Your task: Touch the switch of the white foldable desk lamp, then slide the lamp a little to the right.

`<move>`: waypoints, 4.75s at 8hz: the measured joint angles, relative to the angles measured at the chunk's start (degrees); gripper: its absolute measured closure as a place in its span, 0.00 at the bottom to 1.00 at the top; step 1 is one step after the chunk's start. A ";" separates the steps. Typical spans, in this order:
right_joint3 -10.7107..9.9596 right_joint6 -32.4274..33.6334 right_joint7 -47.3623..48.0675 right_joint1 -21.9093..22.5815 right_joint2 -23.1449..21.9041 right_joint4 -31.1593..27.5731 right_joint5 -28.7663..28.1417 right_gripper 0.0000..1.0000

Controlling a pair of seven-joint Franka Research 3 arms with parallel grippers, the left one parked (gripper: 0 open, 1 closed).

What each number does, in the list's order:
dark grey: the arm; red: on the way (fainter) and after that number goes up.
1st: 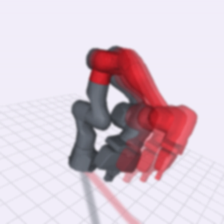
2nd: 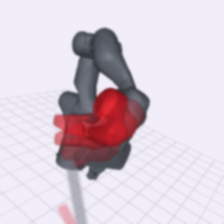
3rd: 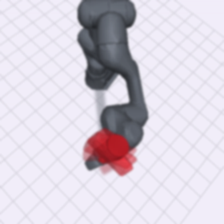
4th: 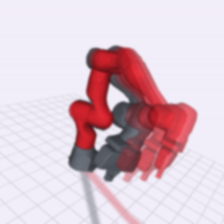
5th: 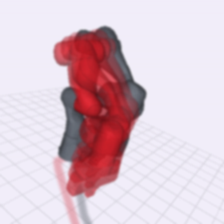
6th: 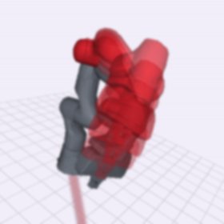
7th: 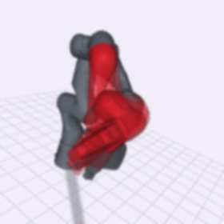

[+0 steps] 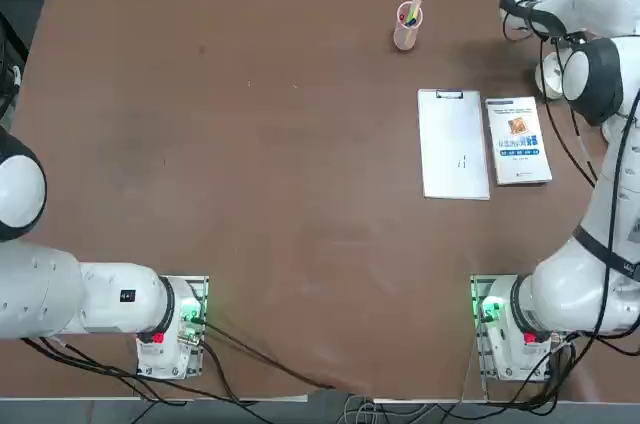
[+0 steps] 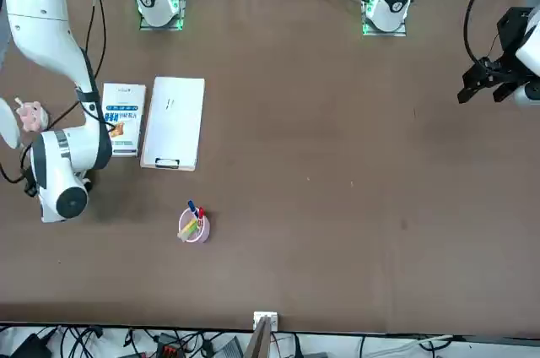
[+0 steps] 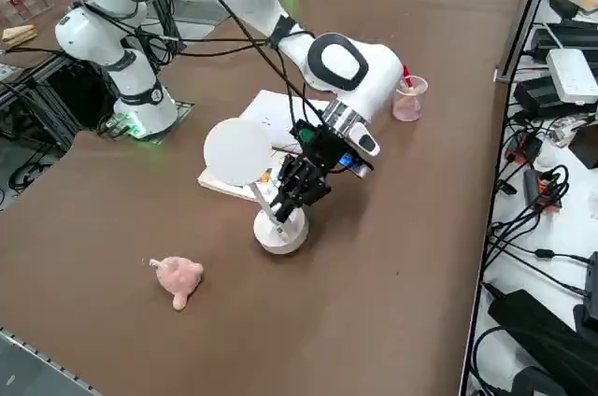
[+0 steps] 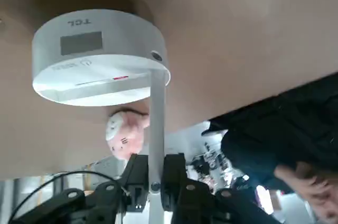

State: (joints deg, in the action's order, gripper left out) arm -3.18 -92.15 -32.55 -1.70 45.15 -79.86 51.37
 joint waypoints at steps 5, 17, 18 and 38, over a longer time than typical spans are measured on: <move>-0.17 3.24 6.01 -0.44 0.22 0.41 -2.62 0.85; -0.51 3.34 10.72 -1.03 2.50 1.75 -3.71 0.76; -0.51 3.34 10.72 -0.95 2.50 1.83 -3.71 0.72; 0.97 10.18 4.70 17.74 -17.55 8.47 -26.15 0.00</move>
State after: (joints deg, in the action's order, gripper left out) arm -2.22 -81.97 -27.85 16.04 27.60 -71.39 25.22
